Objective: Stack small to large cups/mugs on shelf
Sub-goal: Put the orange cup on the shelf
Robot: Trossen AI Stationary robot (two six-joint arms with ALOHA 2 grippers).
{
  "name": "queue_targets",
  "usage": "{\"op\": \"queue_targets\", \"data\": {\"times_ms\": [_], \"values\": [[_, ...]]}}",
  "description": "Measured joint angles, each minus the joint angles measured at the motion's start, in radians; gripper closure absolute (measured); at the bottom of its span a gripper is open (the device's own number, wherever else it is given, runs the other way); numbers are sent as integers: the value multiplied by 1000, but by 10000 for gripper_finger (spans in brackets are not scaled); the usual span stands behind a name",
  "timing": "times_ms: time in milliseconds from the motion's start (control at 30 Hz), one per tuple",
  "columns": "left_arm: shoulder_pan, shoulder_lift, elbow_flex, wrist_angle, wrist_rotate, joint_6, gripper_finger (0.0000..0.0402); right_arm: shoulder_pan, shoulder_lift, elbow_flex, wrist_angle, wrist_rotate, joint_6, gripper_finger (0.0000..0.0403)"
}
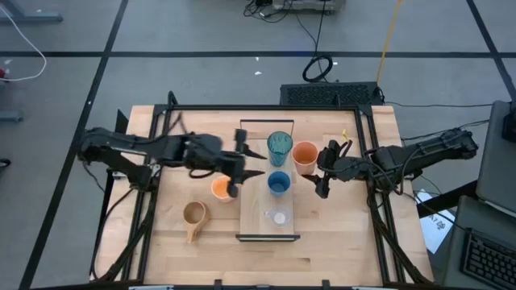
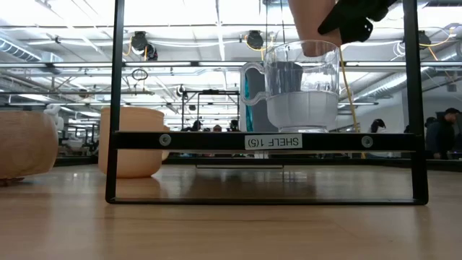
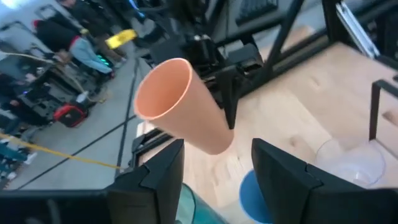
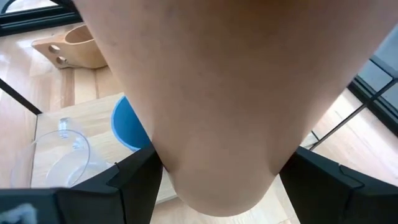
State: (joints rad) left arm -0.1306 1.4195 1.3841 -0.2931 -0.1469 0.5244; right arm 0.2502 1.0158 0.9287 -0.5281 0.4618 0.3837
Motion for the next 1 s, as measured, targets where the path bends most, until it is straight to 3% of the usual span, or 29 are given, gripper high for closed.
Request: {"op": "queue_targets", "data": {"times_ms": [167, 300, 433, 500, 567, 767, 1000], "values": [[15, 131, 161, -93, 10, 62, 180, -9, 0, 0, 0, -22, -4, 124], [13, 199, 248, -115, -62, 145, 155, -9, 0, 0, 0, -23, -4, 124], [-8, 210, 294, -26, -381, 269, 149, -9, 0, 0, 0, -22, -4, 124], [-21, 205, 296, -45, -577, 213, 149, -9, 0, 0, 0, -22, -4, 124], [-35, 203, 295, -99, -668, 196, 149, -9, 0, 0, 0, -23, -4, 124], [-56, 203, 294, -159, -477, 254, 148, -9, 0, 0, -1, -22, -12, 124], [-2, 203, 294, -178, -143, 261, 148, -9, 0, 0, -1, -22, -11, 124]]}}
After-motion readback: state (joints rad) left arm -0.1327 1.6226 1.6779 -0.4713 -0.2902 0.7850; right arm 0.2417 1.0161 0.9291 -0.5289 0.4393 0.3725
